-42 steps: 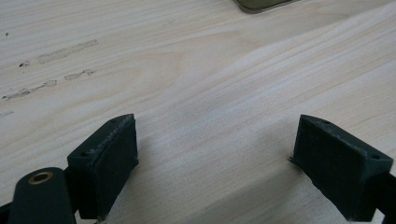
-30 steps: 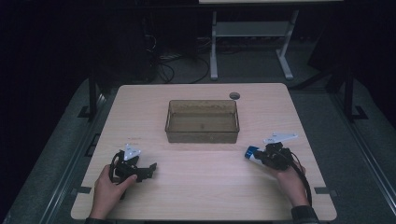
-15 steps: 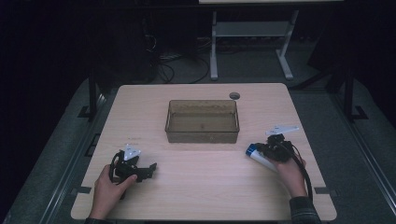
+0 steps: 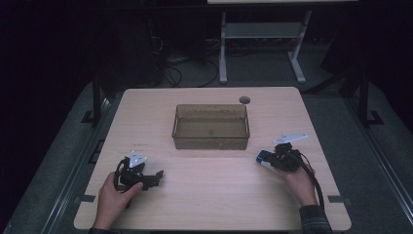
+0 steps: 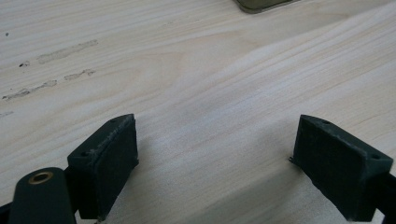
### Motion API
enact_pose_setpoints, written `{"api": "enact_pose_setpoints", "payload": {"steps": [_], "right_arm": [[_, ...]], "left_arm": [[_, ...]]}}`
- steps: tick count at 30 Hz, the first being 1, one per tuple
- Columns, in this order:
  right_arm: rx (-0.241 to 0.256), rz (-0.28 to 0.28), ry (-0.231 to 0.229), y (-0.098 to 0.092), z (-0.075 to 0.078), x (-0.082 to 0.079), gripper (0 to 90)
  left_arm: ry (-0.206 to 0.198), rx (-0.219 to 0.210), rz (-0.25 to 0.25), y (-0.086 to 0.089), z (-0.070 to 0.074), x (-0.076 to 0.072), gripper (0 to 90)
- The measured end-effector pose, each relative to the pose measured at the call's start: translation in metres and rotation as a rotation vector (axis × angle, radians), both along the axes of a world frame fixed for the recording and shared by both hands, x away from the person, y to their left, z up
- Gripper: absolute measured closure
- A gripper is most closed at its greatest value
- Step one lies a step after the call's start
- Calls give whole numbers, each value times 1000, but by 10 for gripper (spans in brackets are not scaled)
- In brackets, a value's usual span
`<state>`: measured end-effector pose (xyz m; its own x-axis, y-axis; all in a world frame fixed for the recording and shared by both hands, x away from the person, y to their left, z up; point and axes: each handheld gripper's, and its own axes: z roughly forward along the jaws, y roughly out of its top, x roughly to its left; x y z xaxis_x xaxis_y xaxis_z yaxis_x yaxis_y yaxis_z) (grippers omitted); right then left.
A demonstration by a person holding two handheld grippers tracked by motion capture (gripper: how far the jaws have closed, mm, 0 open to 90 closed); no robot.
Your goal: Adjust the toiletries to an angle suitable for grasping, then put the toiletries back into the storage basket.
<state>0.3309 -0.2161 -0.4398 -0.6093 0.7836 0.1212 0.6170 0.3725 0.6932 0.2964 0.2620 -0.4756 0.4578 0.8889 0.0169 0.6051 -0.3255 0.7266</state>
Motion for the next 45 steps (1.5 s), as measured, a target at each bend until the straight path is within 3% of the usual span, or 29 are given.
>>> {"api": "enact_pose_setpoints", "payload": {"steps": [10, 12, 17, 24, 26, 32, 36, 45], "right_arm": [[-31, -31, 0, -4, -1, 7, 897], [-57, -41, 2, -5, -3, 10, 896], [-43, -35, -9, -7, 0, 6, 883], [-39, -49, -34, -13, 13, 2, 702], [-60, -45, -37, -14, 19, 2, 599], [-91, -35, -29, -14, 26, 4, 447], [-143, -38, -13, -15, 29, 10, 371], [-187, -20, 57, -21, 18, 21, 297]], "left_arm": [[1, -1, 3, 0, 0, -1, 125], [2, 0, 3, 0, 0, -1, 125], [2, 0, 6, 0, 0, -1, 124], [1, -4, 8, -1, 0, -1, 124], [1, -4, 7, -1, 0, -1, 124], [1, -3, 8, -1, 0, -1, 124], [1, -4, 10, -1, 0, -1, 124], [1, -5, 10, -1, 0, -1, 124]]}}
